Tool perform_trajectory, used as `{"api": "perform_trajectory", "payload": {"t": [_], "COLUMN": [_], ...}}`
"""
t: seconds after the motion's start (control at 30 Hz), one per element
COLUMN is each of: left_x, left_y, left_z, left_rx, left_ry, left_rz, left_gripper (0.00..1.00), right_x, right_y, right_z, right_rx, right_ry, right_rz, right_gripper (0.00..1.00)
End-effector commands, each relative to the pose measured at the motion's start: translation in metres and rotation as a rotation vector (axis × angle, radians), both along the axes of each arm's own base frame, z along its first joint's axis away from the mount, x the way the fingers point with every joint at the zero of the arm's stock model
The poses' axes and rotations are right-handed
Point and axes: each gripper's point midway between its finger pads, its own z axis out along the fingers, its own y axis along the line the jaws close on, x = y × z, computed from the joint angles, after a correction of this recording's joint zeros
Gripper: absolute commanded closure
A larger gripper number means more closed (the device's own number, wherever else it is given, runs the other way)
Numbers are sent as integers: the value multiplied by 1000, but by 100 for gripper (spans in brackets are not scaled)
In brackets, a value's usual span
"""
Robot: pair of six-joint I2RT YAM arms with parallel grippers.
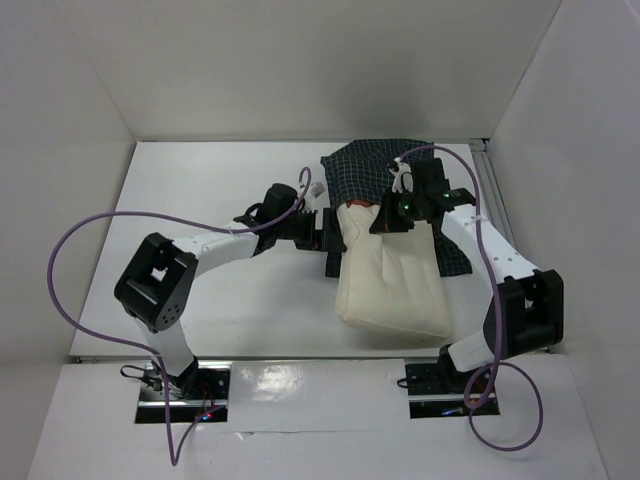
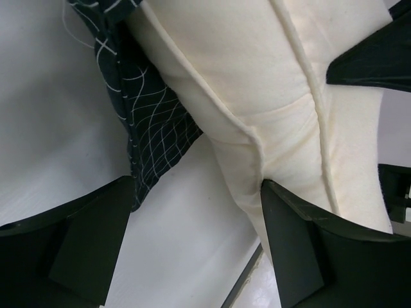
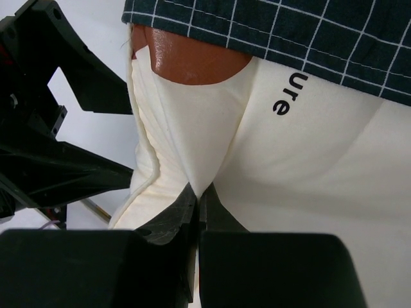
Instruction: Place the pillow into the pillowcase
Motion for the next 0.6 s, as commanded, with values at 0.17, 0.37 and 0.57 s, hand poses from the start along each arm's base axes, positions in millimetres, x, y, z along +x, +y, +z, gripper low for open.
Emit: {"api": "perform_trajectory", "payload": {"t": [0.17, 0.37, 0.57], "left_x": [8, 16, 19], "left_y": [-4, 23, 49], "left_z": [2, -10, 0], "left_rx": [-27, 79, 103], "left_ry": [-48, -109, -155], "left_rz": [-18, 84, 135], "left_gripper": [10, 13, 0], "right_x": [0, 2, 4], "right_y": [18, 18, 18], "right_z": [64, 70, 74], "right_rx": [142, 138, 140], "right_ry": [-154, -160, -169], "right_rz": [87, 93, 93], "right_gripper": [100, 100, 100]}}
